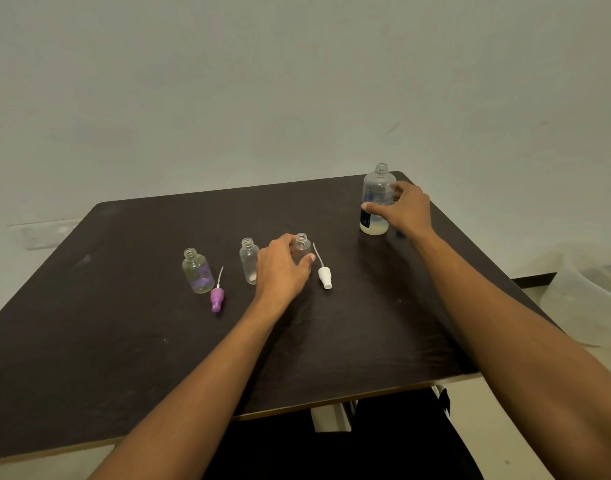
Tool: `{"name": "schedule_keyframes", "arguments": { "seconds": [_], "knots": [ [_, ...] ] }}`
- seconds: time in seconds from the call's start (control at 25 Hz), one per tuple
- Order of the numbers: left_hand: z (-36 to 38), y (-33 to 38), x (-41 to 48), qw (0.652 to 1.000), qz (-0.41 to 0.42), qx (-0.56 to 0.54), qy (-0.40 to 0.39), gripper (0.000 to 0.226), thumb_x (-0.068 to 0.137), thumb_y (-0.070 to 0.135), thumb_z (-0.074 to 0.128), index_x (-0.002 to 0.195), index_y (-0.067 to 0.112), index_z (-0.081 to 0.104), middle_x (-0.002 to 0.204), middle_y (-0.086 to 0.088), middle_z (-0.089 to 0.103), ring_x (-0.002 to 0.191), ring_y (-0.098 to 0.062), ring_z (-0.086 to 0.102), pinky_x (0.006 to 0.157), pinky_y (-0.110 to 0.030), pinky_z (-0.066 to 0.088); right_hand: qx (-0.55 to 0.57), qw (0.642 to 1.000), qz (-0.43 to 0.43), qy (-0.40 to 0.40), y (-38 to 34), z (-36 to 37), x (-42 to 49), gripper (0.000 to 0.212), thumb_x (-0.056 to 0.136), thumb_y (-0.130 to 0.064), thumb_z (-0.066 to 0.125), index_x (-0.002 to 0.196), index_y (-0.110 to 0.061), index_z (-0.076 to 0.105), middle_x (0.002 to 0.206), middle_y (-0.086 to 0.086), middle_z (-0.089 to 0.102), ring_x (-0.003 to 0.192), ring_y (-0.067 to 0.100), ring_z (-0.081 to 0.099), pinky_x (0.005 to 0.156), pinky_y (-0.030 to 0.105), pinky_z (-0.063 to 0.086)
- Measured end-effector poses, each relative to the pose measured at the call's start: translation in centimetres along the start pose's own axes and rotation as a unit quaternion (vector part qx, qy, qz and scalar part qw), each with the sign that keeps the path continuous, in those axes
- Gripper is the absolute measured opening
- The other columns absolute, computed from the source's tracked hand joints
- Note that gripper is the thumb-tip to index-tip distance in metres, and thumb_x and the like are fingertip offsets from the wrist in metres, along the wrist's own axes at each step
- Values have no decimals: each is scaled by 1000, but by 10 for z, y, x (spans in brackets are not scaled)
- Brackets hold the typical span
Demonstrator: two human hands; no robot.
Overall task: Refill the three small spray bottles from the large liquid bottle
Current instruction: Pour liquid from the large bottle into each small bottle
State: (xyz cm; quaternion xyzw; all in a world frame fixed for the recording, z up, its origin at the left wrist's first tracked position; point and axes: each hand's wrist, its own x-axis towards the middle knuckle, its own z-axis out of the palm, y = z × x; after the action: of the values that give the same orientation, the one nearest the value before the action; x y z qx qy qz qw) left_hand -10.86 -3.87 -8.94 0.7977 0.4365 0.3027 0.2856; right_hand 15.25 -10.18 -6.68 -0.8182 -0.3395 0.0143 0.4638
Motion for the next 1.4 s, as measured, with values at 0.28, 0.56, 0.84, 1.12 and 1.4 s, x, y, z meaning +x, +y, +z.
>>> {"name": "schedule_keyframes", "arguments": {
  "seconds": [0.28,0.56,0.84,1.12,1.4],
  "knots": [
    [-25,7,-12,997,7,-68,28,45,86,31,85,123,16,64,109,4,74,93,-5,71,80,-11,54,40,996,-74,-10,-38,-24,-26,73,69,-48,95,129,-14,68,112,-4,73,99,10,69,82,17,52],
    [-77,15,-46,985,50,-148,73,38,81,41,88,112,24,75,95,16,78,86,12,70,73,-3,52,23,982,-181,-40,-86,-49,-78,74,67,-58,93,130,-25,69,109,-11,71,99,7,68,60,4,49],
    [-116,12,-63,972,68,-193,113,42,79,43,89,117,28,78,97,17,80,93,7,73,91,-22,60,16,958,-273,-92,-118,-56,-111,74,67,-55,94,130,-25,71,114,-9,77,102,5,73,93,21,58],
    [-126,14,-67,968,72,-208,116,40,77,41,91,113,28,77,97,17,79,92,8,73,88,-21,60,-25,934,-343,-100,-131,-52,-113,70,67,-46,94,130,-26,71,111,-7,78,100,12,73,93,40,61],
    [-127,17,-70,965,84,-220,111,38,78,39,90,113,29,79,97,19,79,94,9,72,92,-24,60,-97,910,-397,-75,-139,-53,-109,80,68,-34,95,141,-23,65,121,-1,75,109,22,70,93,47,58]
  ]
}}
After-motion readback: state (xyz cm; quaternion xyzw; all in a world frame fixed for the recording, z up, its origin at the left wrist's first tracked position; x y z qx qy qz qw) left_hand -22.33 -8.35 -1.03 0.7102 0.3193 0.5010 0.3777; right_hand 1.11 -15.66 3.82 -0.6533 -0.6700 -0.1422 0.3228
